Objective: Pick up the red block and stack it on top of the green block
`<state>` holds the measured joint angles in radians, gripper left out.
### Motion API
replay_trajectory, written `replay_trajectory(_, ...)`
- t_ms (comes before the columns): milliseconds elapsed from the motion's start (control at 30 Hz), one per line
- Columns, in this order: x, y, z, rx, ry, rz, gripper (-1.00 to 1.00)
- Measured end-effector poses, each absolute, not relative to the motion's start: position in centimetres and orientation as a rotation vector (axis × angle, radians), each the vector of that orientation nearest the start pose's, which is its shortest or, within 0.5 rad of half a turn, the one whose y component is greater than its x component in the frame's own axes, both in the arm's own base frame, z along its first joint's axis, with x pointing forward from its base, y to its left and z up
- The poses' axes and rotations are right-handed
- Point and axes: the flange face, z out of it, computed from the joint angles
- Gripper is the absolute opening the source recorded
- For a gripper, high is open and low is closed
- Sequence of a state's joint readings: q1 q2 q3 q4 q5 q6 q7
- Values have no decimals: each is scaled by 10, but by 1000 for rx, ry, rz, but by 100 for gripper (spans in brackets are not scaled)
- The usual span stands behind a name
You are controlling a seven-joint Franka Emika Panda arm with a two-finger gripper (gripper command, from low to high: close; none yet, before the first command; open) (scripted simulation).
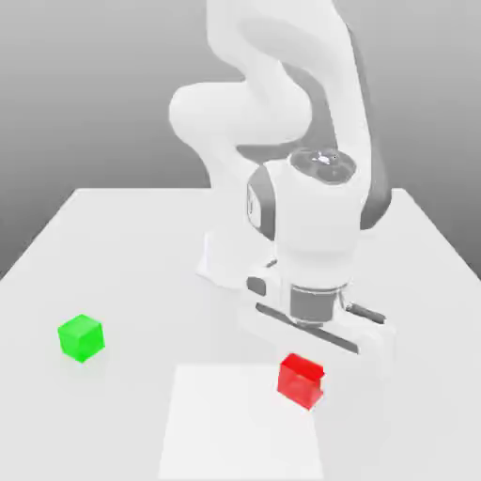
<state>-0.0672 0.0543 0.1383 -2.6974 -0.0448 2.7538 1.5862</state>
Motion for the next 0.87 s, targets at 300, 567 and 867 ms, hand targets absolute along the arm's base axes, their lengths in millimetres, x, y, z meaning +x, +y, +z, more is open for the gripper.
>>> replay_trajectory(300,350,-160,237,-2294,2177,-24,-100)
replay_trajectory(567,254,-261,239,-2264,2177,-2,-100)
replay_trajectory(867,248,-264,183,-2263,2176,0,100)
